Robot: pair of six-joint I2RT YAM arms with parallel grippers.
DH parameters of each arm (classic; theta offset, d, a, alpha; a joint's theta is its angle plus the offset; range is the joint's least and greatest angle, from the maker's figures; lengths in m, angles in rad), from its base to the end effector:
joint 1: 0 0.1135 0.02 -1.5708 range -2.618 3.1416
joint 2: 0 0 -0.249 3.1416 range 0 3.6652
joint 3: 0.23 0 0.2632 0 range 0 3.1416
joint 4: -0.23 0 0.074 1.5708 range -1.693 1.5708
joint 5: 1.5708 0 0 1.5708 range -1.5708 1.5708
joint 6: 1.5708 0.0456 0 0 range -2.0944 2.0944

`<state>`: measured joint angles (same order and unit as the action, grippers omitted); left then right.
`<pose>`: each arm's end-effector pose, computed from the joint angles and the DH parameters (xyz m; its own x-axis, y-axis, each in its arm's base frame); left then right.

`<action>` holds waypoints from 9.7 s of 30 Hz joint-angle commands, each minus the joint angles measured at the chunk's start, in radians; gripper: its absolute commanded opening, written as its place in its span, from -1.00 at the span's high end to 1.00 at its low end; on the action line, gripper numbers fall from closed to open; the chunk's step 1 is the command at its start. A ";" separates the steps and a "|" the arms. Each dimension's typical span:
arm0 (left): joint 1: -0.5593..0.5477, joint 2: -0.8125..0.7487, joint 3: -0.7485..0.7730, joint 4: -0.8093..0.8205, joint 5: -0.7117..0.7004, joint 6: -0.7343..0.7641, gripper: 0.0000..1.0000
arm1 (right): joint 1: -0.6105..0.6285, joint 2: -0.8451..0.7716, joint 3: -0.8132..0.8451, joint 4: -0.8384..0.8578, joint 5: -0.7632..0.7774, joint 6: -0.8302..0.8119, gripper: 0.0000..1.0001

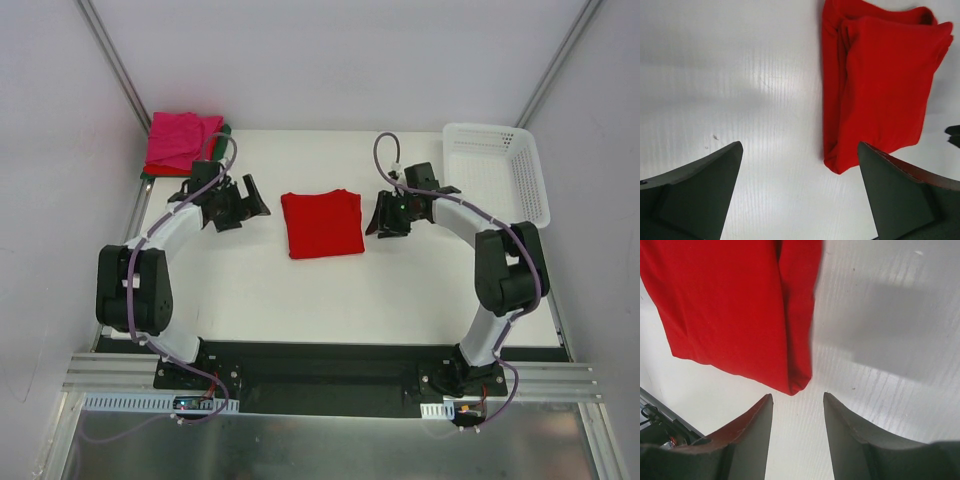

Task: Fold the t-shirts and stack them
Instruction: Fold the long partially folded tshirt into a neat square, then put the neatly folded tshirt into the corner of the board with the left arm

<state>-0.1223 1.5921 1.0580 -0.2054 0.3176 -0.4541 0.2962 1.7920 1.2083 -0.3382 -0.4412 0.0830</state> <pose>0.3587 -0.0584 0.2046 -0.7524 -0.3274 -0.5716 0.0165 0.8581 -0.5132 0.3685 0.1328 0.1735 -0.8018 -0.1663 -0.5740 -0.4458 0.8061 0.3892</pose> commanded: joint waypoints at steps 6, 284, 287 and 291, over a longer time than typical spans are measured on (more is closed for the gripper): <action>0.082 -0.022 -0.032 0.118 0.277 -0.092 -0.92 | 0.017 0.003 0.046 -0.019 -0.001 -0.023 0.05; -0.005 0.121 0.252 0.750 0.255 -0.489 1.00 | 0.116 0.052 0.163 -0.219 0.461 -0.020 -0.29; 0.056 0.126 0.235 0.839 0.189 -0.543 1.00 | 0.116 0.052 0.160 -0.219 0.455 -0.020 -0.29; 0.116 0.169 0.263 0.911 0.117 -0.603 1.00 | 0.116 0.052 0.162 -0.225 0.453 -0.025 -0.29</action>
<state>-0.0555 1.7649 1.2617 0.5224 0.5117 -0.9810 0.4110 1.8507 1.3743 -0.5610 0.0280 0.0521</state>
